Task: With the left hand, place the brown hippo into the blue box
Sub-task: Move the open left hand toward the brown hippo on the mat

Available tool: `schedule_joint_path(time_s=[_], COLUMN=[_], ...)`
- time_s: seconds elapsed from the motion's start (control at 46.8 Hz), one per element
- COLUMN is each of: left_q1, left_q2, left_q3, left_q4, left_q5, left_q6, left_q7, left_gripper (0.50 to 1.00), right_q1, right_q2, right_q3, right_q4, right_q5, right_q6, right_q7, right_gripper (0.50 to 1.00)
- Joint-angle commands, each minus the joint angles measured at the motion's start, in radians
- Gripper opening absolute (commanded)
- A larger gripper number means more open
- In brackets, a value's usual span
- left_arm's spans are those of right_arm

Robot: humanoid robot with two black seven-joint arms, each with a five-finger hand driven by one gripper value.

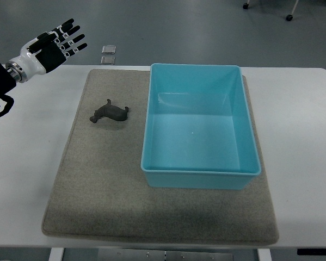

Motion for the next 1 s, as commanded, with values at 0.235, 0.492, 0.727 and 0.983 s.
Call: schedule_joint_path(time_s=[0.235, 0.492, 0.727, 0.983], left_q1=[-0.012, -0.014, -0.015, -0.028], left_q2=[-0.003, 0.026, 0.075, 0.156], left_q3=[0.012, 0.014, 0.015, 0.015], left_q4=[-0.001, -0.001, -0.003, -0.061], left_q5=[0.003, 0.011, 0.181, 0.727], left_q6=[0.000, 0.000, 0.000, 0.000], left_q7=[0.000, -0.002, -0.060, -0.360], left_gripper=[1.000, 1.000, 1.000, 1.000], right_q1=[0.000, 0.000, 0.000, 0.000], right_q2=[0.000, 0.000, 0.000, 0.000], right_q3=[0.000, 0.000, 0.000, 0.000], right_q4=[0.000, 0.000, 0.000, 0.000], right_q5=[0.000, 0.000, 0.000, 0.000], right_q6=[0.000, 0.000, 0.000, 0.000], right_q7=[0.000, 0.000, 0.000, 0.000], right_gripper=[0.936, 0.936, 0.936, 0.936])
